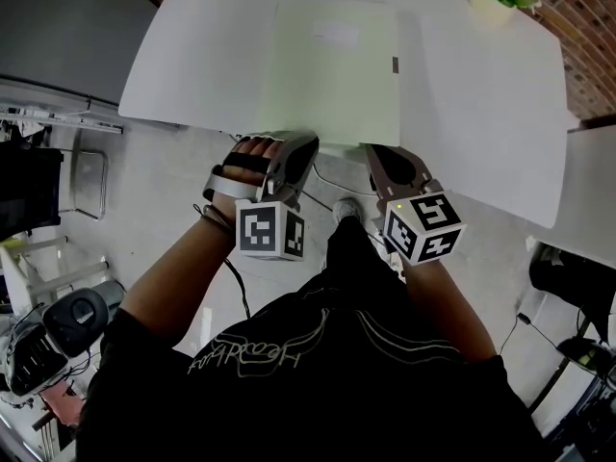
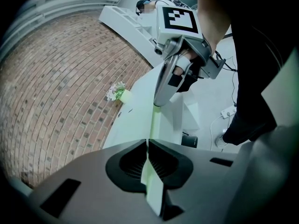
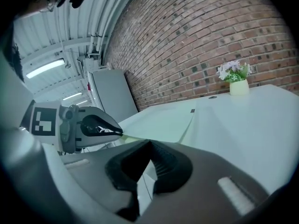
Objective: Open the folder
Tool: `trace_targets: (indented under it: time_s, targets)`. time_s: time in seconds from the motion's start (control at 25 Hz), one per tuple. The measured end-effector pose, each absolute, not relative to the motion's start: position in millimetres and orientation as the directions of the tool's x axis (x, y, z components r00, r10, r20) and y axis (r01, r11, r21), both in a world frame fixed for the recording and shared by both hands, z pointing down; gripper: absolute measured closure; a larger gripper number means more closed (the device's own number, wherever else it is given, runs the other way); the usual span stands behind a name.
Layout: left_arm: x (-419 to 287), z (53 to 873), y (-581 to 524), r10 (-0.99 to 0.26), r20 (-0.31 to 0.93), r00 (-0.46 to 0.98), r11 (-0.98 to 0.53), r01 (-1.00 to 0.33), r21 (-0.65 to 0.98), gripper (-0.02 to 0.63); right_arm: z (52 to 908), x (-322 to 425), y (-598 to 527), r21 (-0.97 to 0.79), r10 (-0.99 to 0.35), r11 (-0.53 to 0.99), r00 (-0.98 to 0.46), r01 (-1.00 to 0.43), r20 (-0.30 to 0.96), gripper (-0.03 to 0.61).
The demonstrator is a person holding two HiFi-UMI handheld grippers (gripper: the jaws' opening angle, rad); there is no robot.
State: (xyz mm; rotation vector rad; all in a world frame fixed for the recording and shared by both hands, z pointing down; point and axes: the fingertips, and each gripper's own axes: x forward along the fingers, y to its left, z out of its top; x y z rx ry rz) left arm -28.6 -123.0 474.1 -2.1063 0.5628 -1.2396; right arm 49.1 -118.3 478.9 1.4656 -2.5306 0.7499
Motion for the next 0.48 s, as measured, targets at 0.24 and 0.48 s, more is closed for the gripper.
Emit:
trace_targets:
  time_s: [0.24, 0.48]
  targets:
    - [-26.3, 479.2, -120.6, -0.622, 0.628, 0.467, -0.725, -0.04, -0.688, 0.597, 487.6, 59.3, -119.9, -0.317, -0.795, 0.373, -0.477, -0.872, 0.376, 0.583]
    - [-26.1, 487.4, -120.9, -0.629, 0.633, 0.452, -0.723, -0.039, -0.69, 0.597, 502.9, 63.2, -119.0, -0.454, -0.763, 0.31, -0.504, -0.835, 0.406, 0.58]
